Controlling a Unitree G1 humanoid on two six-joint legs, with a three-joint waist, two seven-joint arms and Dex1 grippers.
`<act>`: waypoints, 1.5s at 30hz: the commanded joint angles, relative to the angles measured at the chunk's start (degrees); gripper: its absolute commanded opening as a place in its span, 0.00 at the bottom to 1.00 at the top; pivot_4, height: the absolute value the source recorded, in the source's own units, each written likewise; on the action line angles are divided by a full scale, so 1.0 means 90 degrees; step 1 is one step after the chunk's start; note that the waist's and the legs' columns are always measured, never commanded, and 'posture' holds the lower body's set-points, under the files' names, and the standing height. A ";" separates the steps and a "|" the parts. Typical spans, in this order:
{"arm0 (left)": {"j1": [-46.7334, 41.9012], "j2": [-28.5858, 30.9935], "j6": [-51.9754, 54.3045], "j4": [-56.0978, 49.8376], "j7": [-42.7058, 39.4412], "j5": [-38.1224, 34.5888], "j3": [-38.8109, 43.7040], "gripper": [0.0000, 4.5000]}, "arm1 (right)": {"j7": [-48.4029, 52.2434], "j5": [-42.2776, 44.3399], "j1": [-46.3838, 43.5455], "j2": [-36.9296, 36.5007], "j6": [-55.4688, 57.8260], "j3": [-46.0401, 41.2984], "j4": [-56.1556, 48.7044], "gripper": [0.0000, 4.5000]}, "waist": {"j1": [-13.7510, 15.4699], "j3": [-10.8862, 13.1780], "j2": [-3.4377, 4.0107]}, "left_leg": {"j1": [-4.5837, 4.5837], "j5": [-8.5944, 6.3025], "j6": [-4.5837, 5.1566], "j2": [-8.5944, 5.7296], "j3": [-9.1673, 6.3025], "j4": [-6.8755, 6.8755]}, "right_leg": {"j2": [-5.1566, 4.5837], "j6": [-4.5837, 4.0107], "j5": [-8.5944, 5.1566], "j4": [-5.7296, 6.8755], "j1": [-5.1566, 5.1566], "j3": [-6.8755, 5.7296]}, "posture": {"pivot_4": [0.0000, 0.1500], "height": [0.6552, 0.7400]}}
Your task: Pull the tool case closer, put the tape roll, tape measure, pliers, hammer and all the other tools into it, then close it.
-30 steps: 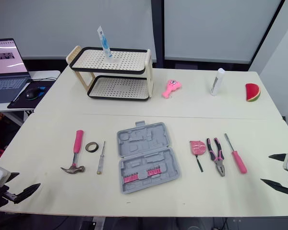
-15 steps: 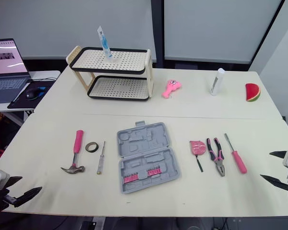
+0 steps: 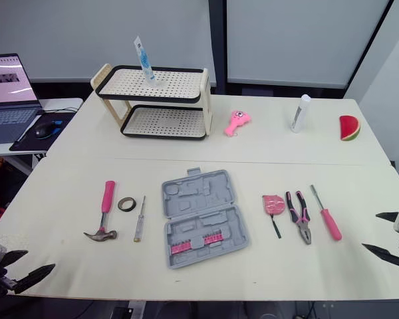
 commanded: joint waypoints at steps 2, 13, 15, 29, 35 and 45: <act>0.0124 -0.0083 -0.0039 -0.0255 -0.0010 -0.0170 0.0223 1.00 | -0.0119 0.0008 -0.0096 -0.0002 -0.0076 0.0052 -0.0169 1.00 | 0.0000 0.0000 0.0000 | 0.0000 0.0000 0.0000 0.0000 0.0000 0.0000 | 0.0000 0.0000 0.0000 0.0000 0.0000 0.0000 | 1.00 0.94; -0.0092 -0.0741 0.1413 -0.2763 0.0406 -0.0861 -0.0455 0.91 | -0.0948 0.1092 -0.0829 0.0238 0.2542 0.0551 -0.2767 0.79 | 0.0036 0.0002 0.0005 | -0.0007 0.0000 -0.0001 0.0003 -0.0009 0.0000 | 0.0000 0.0000 0.0001 0.0000 0.0000 -0.0005 | 1.00 0.94; -0.0274 -0.0798 0.1541 -0.3074 0.0455 -0.0886 -0.0730 0.80 | -0.1090 0.1121 -0.1019 0.0226 0.2830 0.0823 -0.3136 0.63 | 0.0047 0.0003 0.0005 | -0.0010 -0.0001 -0.0001 -0.0002 -0.0008 0.0001 | -0.0004 0.0002 0.0001 -0.0002 0.0000 -0.0005 | 1.00 0.94; -0.2327 -0.0883 0.1408 -0.2365 0.0366 -0.0101 -0.2915 0.00 | -0.2375 -0.0319 -0.3931 0.1297 0.4364 0.4758 -0.2844 0.00 | 0.0021 0.0017 0.0005 | -0.0067 0.0002 -0.0001 -0.0001 -0.0010 0.0001 | 0.0001 -0.0001 0.0017 -0.0002 -0.0076 -0.0002 | 1.00 0.94; -0.2893 -0.0841 0.1213 -0.1793 0.0037 0.0208 -0.3510 0.00 | -0.2365 -0.0925 -0.4812 0.1951 0.4380 0.5781 -0.1974 0.00 | 0.0030 0.0018 0.0008 | -0.0108 0.0001 0.0000 -0.0001 -0.0015 0.0003 | -0.0001 -0.0009 0.0018 0.0001 -0.0106 -0.0014 | 1.00 0.94; -0.3118 -0.0984 0.0932 -0.1596 -0.0055 0.0515 -0.3956 0.00 | -0.2257 -0.1475 -0.5542 0.2863 0.3888 0.6420 -0.0616 0.00 | 0.0003 0.0019 0.0009 | -0.0105 0.0002 0.0001 -0.0001 -0.0020 0.0014 | 0.0001 -0.0006 0.0019 0.0014 -0.0100 -0.0020 | 1.00 0.94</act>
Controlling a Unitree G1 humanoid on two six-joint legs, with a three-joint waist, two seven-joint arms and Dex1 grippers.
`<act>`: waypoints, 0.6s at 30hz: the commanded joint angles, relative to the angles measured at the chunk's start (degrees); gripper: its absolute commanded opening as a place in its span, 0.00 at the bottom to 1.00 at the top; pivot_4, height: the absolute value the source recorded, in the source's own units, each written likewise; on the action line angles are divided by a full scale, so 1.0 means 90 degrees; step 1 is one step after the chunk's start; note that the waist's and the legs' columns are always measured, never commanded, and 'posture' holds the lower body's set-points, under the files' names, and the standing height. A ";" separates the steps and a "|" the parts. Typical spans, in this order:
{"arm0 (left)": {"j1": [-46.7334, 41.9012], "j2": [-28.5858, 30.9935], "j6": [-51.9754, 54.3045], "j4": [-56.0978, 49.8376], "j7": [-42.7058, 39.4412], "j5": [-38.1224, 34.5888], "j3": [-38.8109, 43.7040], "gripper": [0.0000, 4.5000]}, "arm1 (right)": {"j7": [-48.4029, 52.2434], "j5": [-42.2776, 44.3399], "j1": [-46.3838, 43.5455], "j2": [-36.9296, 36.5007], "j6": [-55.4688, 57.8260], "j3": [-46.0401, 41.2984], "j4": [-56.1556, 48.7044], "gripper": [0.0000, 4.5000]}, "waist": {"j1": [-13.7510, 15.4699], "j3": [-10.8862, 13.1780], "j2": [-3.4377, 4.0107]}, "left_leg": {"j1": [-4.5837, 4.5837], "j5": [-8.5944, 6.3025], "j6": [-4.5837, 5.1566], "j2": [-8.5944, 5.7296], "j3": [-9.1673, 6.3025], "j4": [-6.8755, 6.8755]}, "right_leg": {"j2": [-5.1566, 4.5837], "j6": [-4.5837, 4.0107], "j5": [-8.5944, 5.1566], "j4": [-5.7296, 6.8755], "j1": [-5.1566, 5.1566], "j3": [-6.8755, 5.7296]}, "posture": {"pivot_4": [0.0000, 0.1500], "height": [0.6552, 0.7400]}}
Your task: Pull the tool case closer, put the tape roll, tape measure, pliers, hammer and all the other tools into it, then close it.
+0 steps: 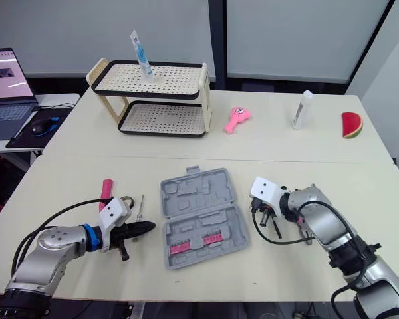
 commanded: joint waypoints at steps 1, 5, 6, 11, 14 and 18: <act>-0.0109 -0.0076 -0.0166 -0.0062 0.0015 0.0078 -0.0091 0.00 | 0.0052 -0.0211 -0.0271 0.0279 -0.0339 0.0156 0.0341 0.00 | -0.0005 0.0000 0.0000 | 0.0001 0.0000 0.0000 0.0000 0.0000 0.0000 | 0.0000 0.0001 0.0001 0.0001 0.0000 0.0000 | 1.00 0.94; -0.0138 -0.0100 -0.0234 -0.0029 -0.0002 0.0135 -0.0118 0.00 | 0.0109 -0.0362 -0.0487 0.0523 -0.0565 0.0227 0.0788 0.00 | -0.0007 0.0000 0.0001 | 0.0000 0.0001 0.0000 0.0000 -0.0005 0.0002 | 0.0000 0.0000 0.0002 0.0004 0.0000 -0.0004 | 1.00 0.94; -0.0163 -0.0117 -0.0284 0.0019 0.0006 0.0163 -0.0125 0.00 | 0.0122 -0.0395 -0.0540 0.0582 -0.0623 0.0240 0.0910 0.00 | -0.0007 0.0000 0.0001 | 0.0000 0.0001 0.0000 0.0000 -0.0004 0.0002 | 0.0000 0.0000 0.0002 0.0004 -0.0001 -0.0004 | 1.00 0.94; -0.0328 -0.0202 -0.0434 0.0258 0.0032 0.0256 -0.0213 0.00 | 0.0229 -0.0541 -0.0705 0.0788 -0.0885 0.0263 0.1364 0.00 | -0.0010 -0.0001 0.0002 | 0.0000 0.0001 0.0000 -0.0001 -0.0007 0.0002 | 0.0000 0.0000 0.0002 0.0005 0.0000 -0.0008 | 1.00 0.94; -0.0405 -0.0282 -0.0510 0.0359 0.0056 0.0305 -0.0285 0.00 | 0.0278 -0.0589 -0.0732 0.0871 -0.0989 0.0283 0.1515 0.00 | -0.0009 -0.0001 0.0002 | 0.0000 0.0001 0.0000 0.0000 -0.0007 0.0003 | 0.0000 -0.0001 0.0002 0.0007 -0.0001 -0.0008 | 1.00 0.94; -0.0546 -0.0427 -0.0707 0.0592 0.0113 0.0438 -0.0399 0.00 | 0.0327 -0.0653 -0.0728 0.0959 -0.1049 0.0269 0.1599 0.00 | -0.0009 -0.0002 0.0003 | 0.0000 0.0001 0.0000 -0.0001 -0.0007 0.0004 | 0.0000 -0.0001 0.0003 0.0009 0.0000 -0.0008 | 1.00 0.94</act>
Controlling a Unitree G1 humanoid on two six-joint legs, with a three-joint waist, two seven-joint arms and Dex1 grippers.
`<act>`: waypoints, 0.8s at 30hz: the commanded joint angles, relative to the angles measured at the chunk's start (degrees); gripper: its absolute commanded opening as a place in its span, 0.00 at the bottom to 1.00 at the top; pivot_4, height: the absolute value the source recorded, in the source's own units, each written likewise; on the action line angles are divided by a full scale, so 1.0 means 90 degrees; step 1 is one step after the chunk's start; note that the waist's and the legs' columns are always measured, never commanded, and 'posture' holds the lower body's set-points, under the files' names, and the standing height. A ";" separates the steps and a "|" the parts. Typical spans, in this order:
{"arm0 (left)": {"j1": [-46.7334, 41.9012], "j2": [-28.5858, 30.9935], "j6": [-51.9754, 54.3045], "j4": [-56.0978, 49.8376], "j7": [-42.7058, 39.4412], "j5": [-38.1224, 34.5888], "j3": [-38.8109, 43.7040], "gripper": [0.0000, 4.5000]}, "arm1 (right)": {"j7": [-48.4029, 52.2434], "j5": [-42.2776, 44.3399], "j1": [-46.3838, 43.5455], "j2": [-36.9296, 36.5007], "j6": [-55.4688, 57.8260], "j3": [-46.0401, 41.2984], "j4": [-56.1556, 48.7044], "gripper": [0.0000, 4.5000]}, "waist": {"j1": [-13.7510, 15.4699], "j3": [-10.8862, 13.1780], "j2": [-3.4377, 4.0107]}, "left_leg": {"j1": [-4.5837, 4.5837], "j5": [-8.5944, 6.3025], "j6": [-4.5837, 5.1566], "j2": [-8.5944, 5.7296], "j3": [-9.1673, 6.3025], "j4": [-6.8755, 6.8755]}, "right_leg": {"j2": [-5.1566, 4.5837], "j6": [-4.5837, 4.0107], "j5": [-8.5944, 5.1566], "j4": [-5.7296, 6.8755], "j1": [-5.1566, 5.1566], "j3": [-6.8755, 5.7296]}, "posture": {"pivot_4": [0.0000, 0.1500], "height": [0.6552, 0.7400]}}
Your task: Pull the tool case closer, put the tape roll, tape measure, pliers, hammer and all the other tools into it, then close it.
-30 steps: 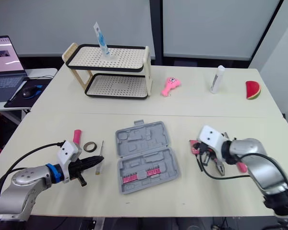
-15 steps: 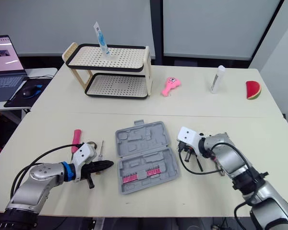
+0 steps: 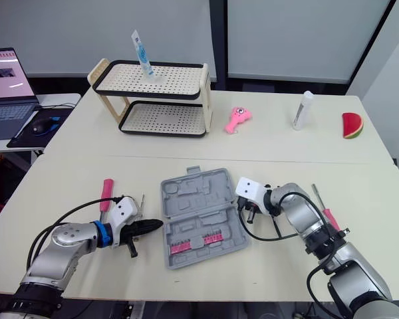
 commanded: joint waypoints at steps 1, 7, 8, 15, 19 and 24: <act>-0.0143 -0.0084 -0.0248 0.0118 0.0046 0.0126 -0.0091 0.00 | 0.0068 -0.0042 -0.0081 0.0066 -0.0143 -0.0083 -0.0037 0.00 | 0.0000 0.0000 0.0000 | 0.0000 0.0000 0.0000 0.0000 -0.0001 0.0000 | 0.0000 0.0000 0.0000 0.0002 0.0000 -0.0001 | 1.00 0.94; -0.0331 -0.0243 -0.0556 0.0471 0.0047 0.0297 -0.0207 0.00 | 0.0109 -0.0082 -0.0074 0.0165 -0.0176 -0.0085 -0.0008 0.00 | 0.0000 -0.0001 0.0002 | 0.0003 0.0001 0.0001 0.0000 -0.0002 0.0002 | 0.0001 0.0000 0.0000 0.0011 0.0000 -0.0001 | 1.00 0.94; -0.0351 -0.0258 -0.0598 0.0510 0.0038 0.0315 -0.0215 0.00 | 0.0112 -0.0083 -0.0070 0.0175 -0.0179 -0.0084 -0.0009 0.00 | 0.0000 -0.0001 0.0002 | 0.0005 0.0001 0.0001 0.0000 -0.0002 0.0002 | 0.0001 0.0000 0.0000 0.0013 0.0000 -0.0001 | 1.00 0.94; -0.0482 -0.0373 -0.0965 0.0801 -0.0054 0.0421 -0.0328 0.00 | 0.0135 -0.0075 0.0057 0.0257 -0.0129 -0.0043 -0.0183 0.00 | 0.0014 -0.0002 0.0004 | 0.0013 0.0002 0.0000 -0.0003 -0.0004 0.0002 | 0.0001 0.0000 0.0000 0.0026 0.0003 0.0000 | 1.00 0.94; -0.0494 -0.0383 -0.1060 0.0838 -0.0122 0.0426 -0.0370 0.00 | 0.0189 -0.0031 0.0193 0.0193 0.0037 -0.0070 -0.0468 0.00 | 0.0014 -0.0002 0.0004 | 0.0029 0.0002 0.0000 -0.0003 -0.0004 -0.0001 | 0.0001 0.0000 -0.0001 0.0028 0.0012 0.0000 | 1.00 0.94; -0.0498 -0.0431 -0.1003 0.0692 -0.0284 0.0393 -0.0495 0.00 | 0.0192 0.0049 0.0614 -0.0030 0.0494 -0.0256 -0.1142 0.00 | 0.0046 -0.0003 0.0004 | 0.0029 0.0002 0.0000 -0.0004 -0.0004 -0.0001 | 0.0001 0.0000 -0.0001 0.0028 0.0014 0.0001 | 1.00 0.94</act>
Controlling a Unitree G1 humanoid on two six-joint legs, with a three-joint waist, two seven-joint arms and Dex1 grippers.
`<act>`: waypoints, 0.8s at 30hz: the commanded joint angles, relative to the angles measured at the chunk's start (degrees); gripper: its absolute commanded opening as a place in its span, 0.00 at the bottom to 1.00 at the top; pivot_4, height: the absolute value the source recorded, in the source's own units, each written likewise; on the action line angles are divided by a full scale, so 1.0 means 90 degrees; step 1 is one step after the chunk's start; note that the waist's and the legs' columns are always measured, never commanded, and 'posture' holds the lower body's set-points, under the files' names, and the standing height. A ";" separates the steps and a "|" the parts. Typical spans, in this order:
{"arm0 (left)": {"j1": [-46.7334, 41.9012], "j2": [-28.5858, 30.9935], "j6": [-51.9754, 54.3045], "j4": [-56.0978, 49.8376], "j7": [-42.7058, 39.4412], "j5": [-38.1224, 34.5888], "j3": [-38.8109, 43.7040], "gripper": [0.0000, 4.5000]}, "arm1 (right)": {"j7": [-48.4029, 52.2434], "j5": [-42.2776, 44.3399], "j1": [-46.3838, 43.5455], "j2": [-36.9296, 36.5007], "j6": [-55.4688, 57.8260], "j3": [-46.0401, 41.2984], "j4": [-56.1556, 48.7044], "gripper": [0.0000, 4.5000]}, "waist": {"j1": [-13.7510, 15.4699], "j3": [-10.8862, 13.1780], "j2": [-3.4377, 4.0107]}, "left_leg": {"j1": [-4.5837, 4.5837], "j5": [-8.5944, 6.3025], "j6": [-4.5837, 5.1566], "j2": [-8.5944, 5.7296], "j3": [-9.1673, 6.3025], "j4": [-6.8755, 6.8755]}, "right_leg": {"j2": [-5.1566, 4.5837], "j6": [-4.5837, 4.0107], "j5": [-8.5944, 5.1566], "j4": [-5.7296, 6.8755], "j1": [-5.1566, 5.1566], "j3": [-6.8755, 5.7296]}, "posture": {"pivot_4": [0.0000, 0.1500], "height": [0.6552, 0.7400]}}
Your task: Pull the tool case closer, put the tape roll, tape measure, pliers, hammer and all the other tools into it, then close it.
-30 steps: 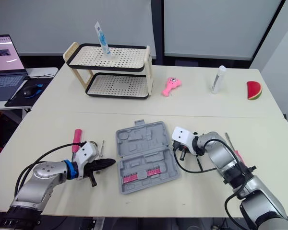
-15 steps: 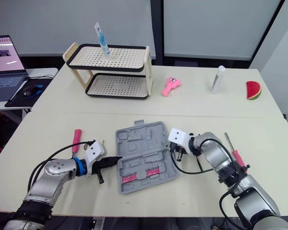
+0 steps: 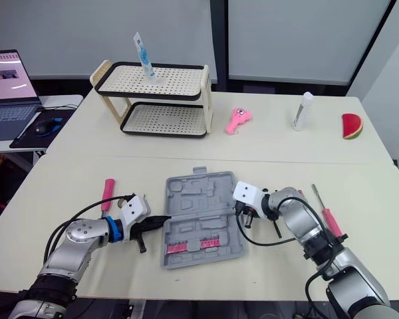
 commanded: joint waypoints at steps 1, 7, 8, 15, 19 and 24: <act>0.0010 -0.0114 0.0019 -0.0206 -0.0209 0.0016 -0.0267 0.00 | 0.0081 0.0136 0.0300 -0.0136 0.0321 -0.0156 -0.0764 0.00 | 0.0020 0.0000 0.0000 | 0.0000 0.0000 0.0000 0.0000 -0.0001 0.0000 | 0.0000 0.0000 0.0000 0.0000 0.0000 0.0000 | 1.00 0.94; 0.0064 -0.0060 0.0233 -0.0569 -0.0562 -0.0011 -0.0553 0.00 | -0.0063 0.0350 0.1331 -0.0534 0.1313 -0.0574 -0.2324 0.00 | 0.0072 -0.0002 0.0002 | -0.0002 0.0000 0.0000 -0.0001 0.0000 0.0000 | 0.0000 -0.0002 -0.0002 -0.0003 0.0001 0.0000 | 1.00 0.94; 0.0080 -0.0050 0.0303 -0.0660 -0.0632 -0.0020 -0.0613 0.00 | -0.0111 0.0387 0.1496 -0.0578 0.1477 -0.0626 -0.2565 0.00 | 0.0076 -0.0002 0.0002 | -0.0002 0.0000 0.0000 0.0000 0.0000 0.0000 | 0.0001 -0.0002 -0.0003 -0.0002 0.0001 0.0001 | 1.00 0.94; -0.0014 -0.0066 0.0881 -0.1315 -0.0885 -0.0037 -0.0977 0.00 | -0.0408 0.0631 0.2379 -0.0763 0.2440 -0.0865 -0.3863 0.00 | 0.0076 -0.0002 0.0002 | 0.0001 0.0000 0.0000 0.0001 -0.0001 0.0002 | 0.0007 -0.0002 -0.0003 0.0006 0.0002 0.0004 | 1.00 0.94; -0.0092 -0.0043 0.1189 -0.1569 -0.1022 -0.0040 -0.1164 0.00 | -0.0548 0.0743 0.2839 -0.0919 0.2765 -0.0944 -0.4343 0.00 | 0.0079 -0.0002 0.0001 | 0.0001 0.0000 0.0000 0.0002 -0.0002 0.0002 | 0.0008 -0.0002 -0.0003 0.0005 0.0002 0.0005 | 1.00 0.94; -0.0012 0.0124 0.1511 -0.1934 -0.1187 -0.0069 -0.1264 0.00 | -0.0667 0.0897 0.3156 -0.1046 0.2999 -0.0990 -0.4685 0.00 | 0.0088 -0.0002 0.0001 | 0.0002 0.0000 0.0001 0.0002 -0.0002 0.0002 | 0.0011 -0.0002 -0.0003 0.0005 0.0002 0.0007 | 1.00 0.94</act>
